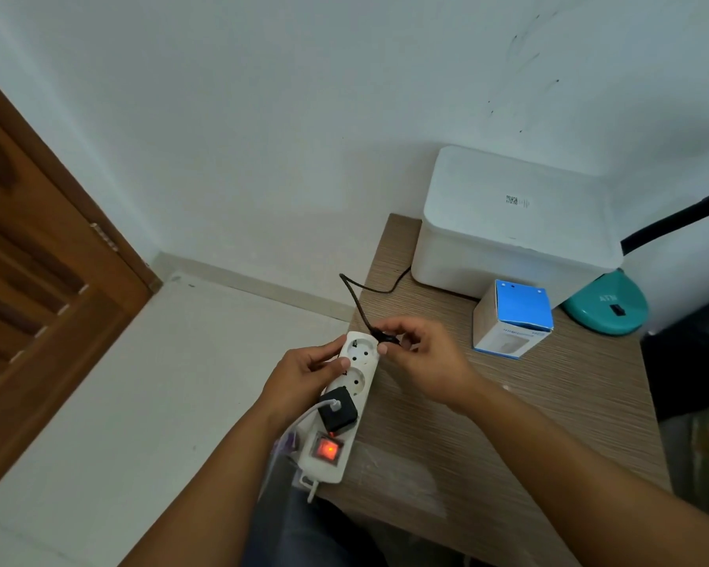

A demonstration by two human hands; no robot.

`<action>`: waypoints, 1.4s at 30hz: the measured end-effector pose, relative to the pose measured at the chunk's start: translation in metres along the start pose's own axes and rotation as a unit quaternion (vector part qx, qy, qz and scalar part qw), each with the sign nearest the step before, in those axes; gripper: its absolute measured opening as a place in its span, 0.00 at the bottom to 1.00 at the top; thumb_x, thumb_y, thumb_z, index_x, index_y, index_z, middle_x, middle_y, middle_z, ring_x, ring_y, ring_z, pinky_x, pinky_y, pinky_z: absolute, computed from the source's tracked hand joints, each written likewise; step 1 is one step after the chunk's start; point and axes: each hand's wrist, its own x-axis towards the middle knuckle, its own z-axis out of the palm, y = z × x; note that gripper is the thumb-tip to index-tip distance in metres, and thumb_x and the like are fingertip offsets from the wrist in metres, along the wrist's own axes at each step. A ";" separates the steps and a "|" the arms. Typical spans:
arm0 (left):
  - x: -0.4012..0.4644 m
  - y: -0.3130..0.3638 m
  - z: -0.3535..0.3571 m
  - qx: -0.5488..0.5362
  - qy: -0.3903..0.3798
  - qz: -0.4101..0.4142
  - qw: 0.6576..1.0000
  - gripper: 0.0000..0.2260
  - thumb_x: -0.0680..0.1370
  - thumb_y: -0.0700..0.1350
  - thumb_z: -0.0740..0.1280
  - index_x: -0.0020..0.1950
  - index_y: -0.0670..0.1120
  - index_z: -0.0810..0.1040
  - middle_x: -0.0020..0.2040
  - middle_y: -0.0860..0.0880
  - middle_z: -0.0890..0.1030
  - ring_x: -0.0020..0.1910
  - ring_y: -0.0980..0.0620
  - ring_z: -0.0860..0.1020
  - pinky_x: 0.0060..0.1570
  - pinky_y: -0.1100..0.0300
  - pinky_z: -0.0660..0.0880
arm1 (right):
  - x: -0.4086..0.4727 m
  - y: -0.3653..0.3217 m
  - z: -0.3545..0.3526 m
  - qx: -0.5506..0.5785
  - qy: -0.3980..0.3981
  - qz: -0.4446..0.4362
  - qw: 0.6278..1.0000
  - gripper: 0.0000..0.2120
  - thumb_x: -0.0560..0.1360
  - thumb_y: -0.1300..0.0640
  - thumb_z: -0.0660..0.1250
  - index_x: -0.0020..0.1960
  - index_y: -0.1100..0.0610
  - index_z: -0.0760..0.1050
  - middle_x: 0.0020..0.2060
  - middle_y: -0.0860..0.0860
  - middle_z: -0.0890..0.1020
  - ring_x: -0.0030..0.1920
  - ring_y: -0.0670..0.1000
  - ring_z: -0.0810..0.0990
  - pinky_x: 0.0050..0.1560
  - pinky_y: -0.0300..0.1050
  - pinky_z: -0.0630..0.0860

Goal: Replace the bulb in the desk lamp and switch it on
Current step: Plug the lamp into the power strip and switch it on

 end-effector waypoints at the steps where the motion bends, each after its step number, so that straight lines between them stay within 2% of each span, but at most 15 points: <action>1: 0.000 0.000 0.000 -0.004 -0.002 0.000 1.000 0.15 0.78 0.47 0.71 0.63 0.61 0.79 0.52 0.55 0.86 0.52 0.55 0.85 0.59 0.52 0.79 | 0.001 0.000 0.001 -0.002 -0.004 -0.002 1.000 0.13 0.76 0.58 0.71 0.56 0.44 0.81 0.50 0.43 0.82 0.48 0.50 0.77 0.51 0.44 0.75; 3: 0.000 -0.001 0.000 -0.009 -0.001 0.002 1.000 0.16 0.78 0.47 0.71 0.64 0.59 0.80 0.53 0.55 0.86 0.53 0.55 0.85 0.58 0.54 0.79 | 0.003 0.000 0.003 -0.008 -0.010 -0.002 1.000 0.12 0.75 0.57 0.71 0.55 0.44 0.81 0.50 0.43 0.81 0.49 0.52 0.77 0.52 0.46 0.76; 8: 0.000 0.001 0.001 -0.010 0.003 0.008 1.000 0.15 0.78 0.45 0.71 0.61 0.62 0.80 0.50 0.58 0.86 0.52 0.60 0.84 0.47 0.70 0.76 | 0.007 0.000 0.007 -0.038 0.003 -0.022 0.999 0.10 0.74 0.56 0.72 0.51 0.43 0.81 0.47 0.41 0.80 0.47 0.44 0.75 0.47 0.40 0.70; 12: 0.000 0.000 -0.001 -0.014 0.005 0.005 1.000 0.15 0.78 0.45 0.71 0.60 0.62 0.80 0.50 0.57 0.87 0.50 0.58 0.85 0.46 0.68 0.78 | 0.009 0.000 0.011 -0.041 0.033 -0.047 0.997 0.10 0.73 0.58 0.74 0.47 0.43 0.81 0.44 0.43 0.78 0.40 0.41 0.74 0.44 0.38 0.72; 14: 0.001 -0.002 -0.001 -0.010 0.005 0.006 1.000 0.14 0.78 0.46 0.71 0.61 0.62 0.80 0.50 0.57 0.87 0.50 0.58 0.85 0.48 0.66 0.79 | 0.009 0.002 0.012 -0.046 0.034 -0.061 0.996 0.11 0.73 0.59 0.74 0.46 0.42 0.81 0.43 0.44 0.80 0.41 0.41 0.77 0.45 0.40 0.76; 17: 0.002 -0.003 -0.002 -0.010 0.007 0.008 1.000 0.14 0.78 0.46 0.71 0.61 0.61 0.80 0.50 0.58 0.86 0.50 0.59 0.85 0.47 0.68 0.77 | 0.009 0.006 0.012 -0.052 0.046 -0.085 0.994 0.14 0.72 0.60 0.74 0.44 0.39 0.80 0.42 0.42 0.83 0.45 0.41 0.81 0.49 0.42 0.79; 21: 0.002 -0.004 -0.003 -0.014 0.002 0.010 1.000 0.15 0.78 0.45 0.71 0.65 0.57 0.80 0.51 0.57 0.86 0.51 0.59 0.84 0.46 0.69 0.77 | 0.009 0.009 0.011 -0.126 0.036 -0.123 0.984 0.10 0.74 0.59 0.73 0.50 0.44 0.82 0.44 0.39 0.83 0.48 0.38 0.81 0.50 0.34 0.76; 25: 0.001 -0.004 -0.002 -0.023 0.004 0.012 1.000 0.15 0.78 0.43 0.71 0.64 0.55 0.80 0.47 0.61 0.86 0.49 0.61 0.84 0.42 0.71 0.77 | 0.009 0.011 0.011 -0.173 0.016 -0.156 0.972 0.09 0.76 0.58 0.70 0.54 0.48 0.83 0.47 0.40 0.83 0.51 0.38 0.79 0.51 0.28 0.72; 30: 0.003 -0.006 -0.002 -0.024 0.010 0.013 1.000 0.15 0.78 0.44 0.71 0.65 0.53 0.81 0.50 0.58 0.86 0.49 0.59 0.85 0.43 0.71 0.77 | 0.011 0.012 0.012 -0.213 -0.003 -0.164 0.963 0.09 0.77 0.58 0.69 0.55 0.51 0.83 0.50 0.44 0.84 0.52 0.40 0.79 0.54 0.33 0.73; 36: 0.004 -0.008 -0.002 -0.018 0.005 0.019 1.000 0.16 0.79 0.44 0.71 0.66 0.53 0.80 0.54 0.55 0.86 0.52 0.59 0.84 0.47 0.69 0.78 | 0.013 0.009 0.014 -0.262 -0.022 -0.175 0.949 0.06 0.77 0.58 0.68 0.52 0.52 0.82 0.48 0.46 0.84 0.50 0.46 0.78 0.53 0.40 0.71; 40: 0.005 -0.009 -0.003 -0.004 0.002 0.025 1.000 0.16 0.79 0.45 0.70 0.66 0.55 0.80 0.54 0.56 0.86 0.53 0.60 0.84 0.48 0.69 0.78 | 0.014 0.010 0.016 -0.287 -0.031 -0.168 0.942 0.08 0.79 0.57 0.66 0.54 0.51 0.82 0.49 0.45 0.82 0.50 0.46 0.72 0.49 0.32 0.62; 42: 0.005 -0.009 -0.002 -0.002 0.002 0.024 1.000 0.16 0.79 0.45 0.70 0.66 0.55 0.80 0.54 0.57 0.86 0.52 0.60 0.84 0.47 0.68 0.78 | 0.015 0.009 0.018 -0.302 -0.022 -0.164 0.939 0.09 0.79 0.55 0.66 0.56 0.51 0.81 0.51 0.45 0.79 0.51 0.44 0.68 0.48 0.33 0.62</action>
